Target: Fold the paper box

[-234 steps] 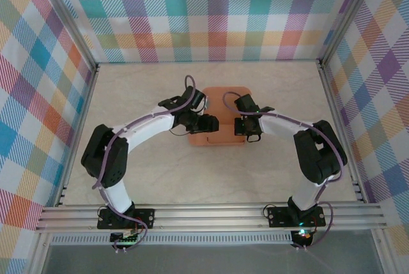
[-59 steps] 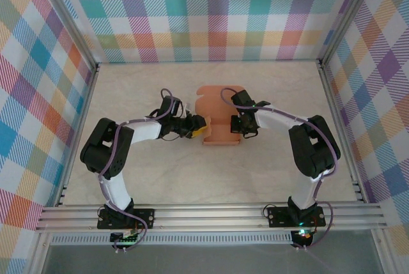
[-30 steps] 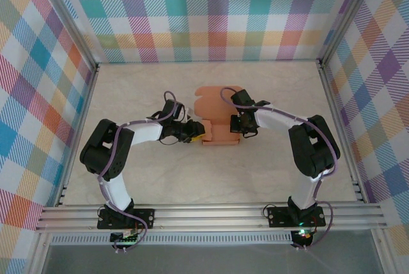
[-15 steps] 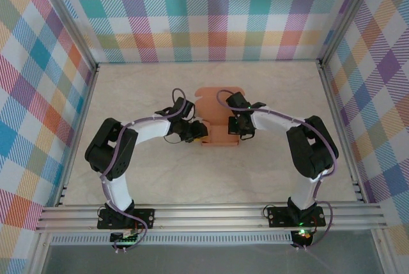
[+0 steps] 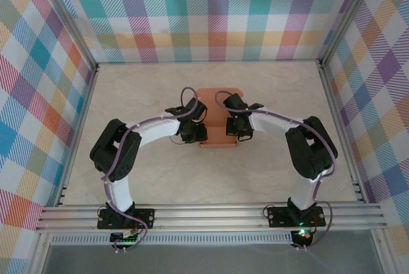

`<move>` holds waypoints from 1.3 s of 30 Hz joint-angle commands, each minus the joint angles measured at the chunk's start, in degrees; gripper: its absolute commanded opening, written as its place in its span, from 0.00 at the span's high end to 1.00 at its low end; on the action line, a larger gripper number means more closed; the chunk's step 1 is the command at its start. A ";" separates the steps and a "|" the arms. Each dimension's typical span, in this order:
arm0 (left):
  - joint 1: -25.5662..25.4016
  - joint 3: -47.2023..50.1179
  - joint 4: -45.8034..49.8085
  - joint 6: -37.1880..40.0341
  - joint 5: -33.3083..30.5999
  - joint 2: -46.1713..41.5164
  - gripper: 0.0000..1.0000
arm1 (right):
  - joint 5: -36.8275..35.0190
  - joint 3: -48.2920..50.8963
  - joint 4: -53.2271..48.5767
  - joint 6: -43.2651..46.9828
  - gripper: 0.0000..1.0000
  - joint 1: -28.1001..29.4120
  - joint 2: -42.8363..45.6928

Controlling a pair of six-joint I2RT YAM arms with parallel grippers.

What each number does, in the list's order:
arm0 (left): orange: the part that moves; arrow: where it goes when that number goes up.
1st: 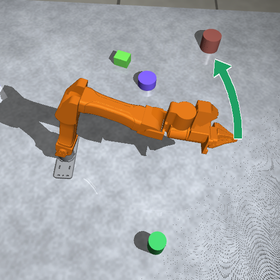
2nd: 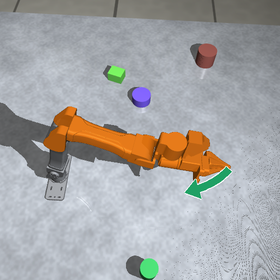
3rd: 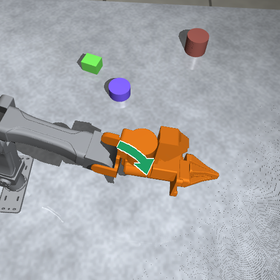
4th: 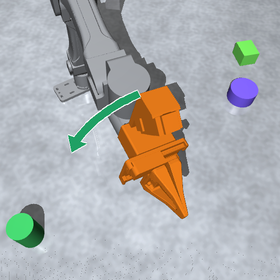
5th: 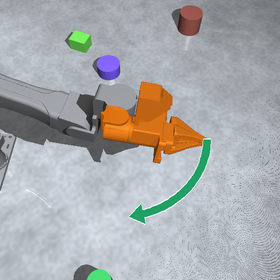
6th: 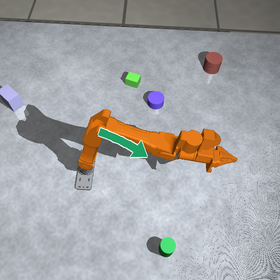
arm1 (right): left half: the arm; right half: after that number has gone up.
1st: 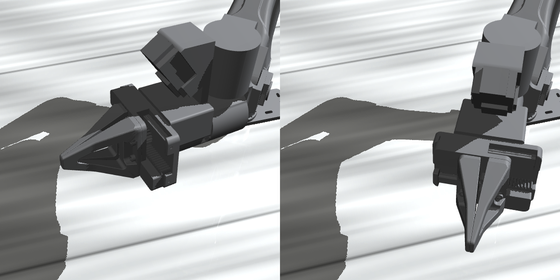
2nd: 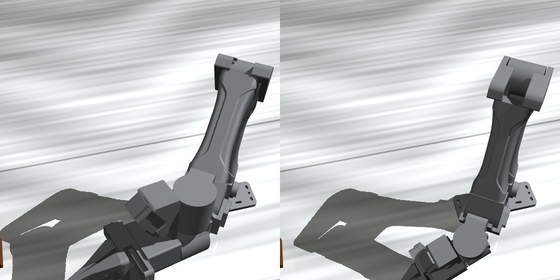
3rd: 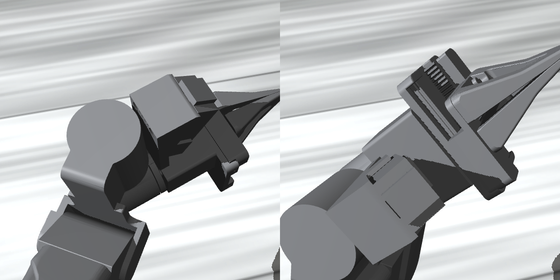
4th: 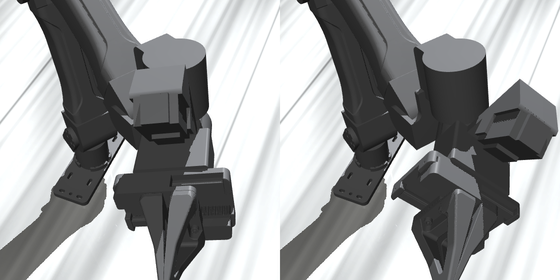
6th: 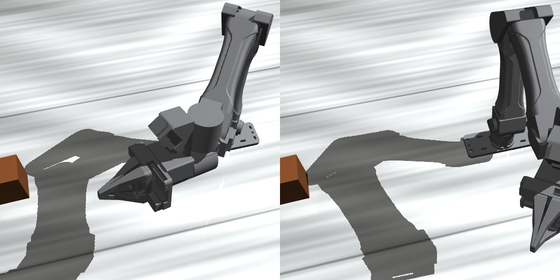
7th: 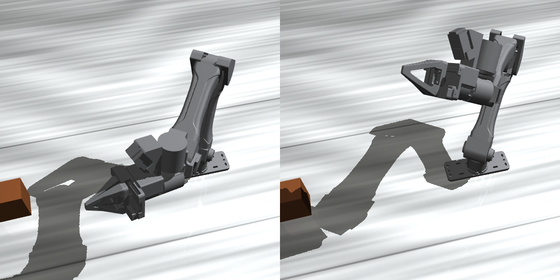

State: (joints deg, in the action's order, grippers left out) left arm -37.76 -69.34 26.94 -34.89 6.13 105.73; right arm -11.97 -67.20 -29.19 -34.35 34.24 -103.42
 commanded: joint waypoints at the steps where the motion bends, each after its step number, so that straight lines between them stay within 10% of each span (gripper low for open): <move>1: -1.85 -3.07 5.38 -0.01 -3.47 1.88 0.79 | 0.54 -1.17 1.61 -2.38 1.00 1.18 -0.17; 23: -6.85 -10.62 14.48 -1.33 -20.26 6.07 1.00 | -4.05 -1.54 2.11 -6.08 1.00 3.82 -1.18; 28: -6.90 -10.01 12.60 -1.95 -19.63 4.96 0.74 | -3.15 -1.18 2.58 -6.43 1.00 3.82 -1.13; 39: -5.60 -8.62 10.59 -2.01 -17.95 1.20 0.64 | -4.89 -2.07 0.72 -5.64 1.00 3.74 -1.36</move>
State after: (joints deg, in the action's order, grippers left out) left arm -43.68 -78.19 38.65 -36.60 -12.45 110.59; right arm -15.88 -67.24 -27.53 -39.68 37.54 -104.12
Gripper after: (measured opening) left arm 0.354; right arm 0.056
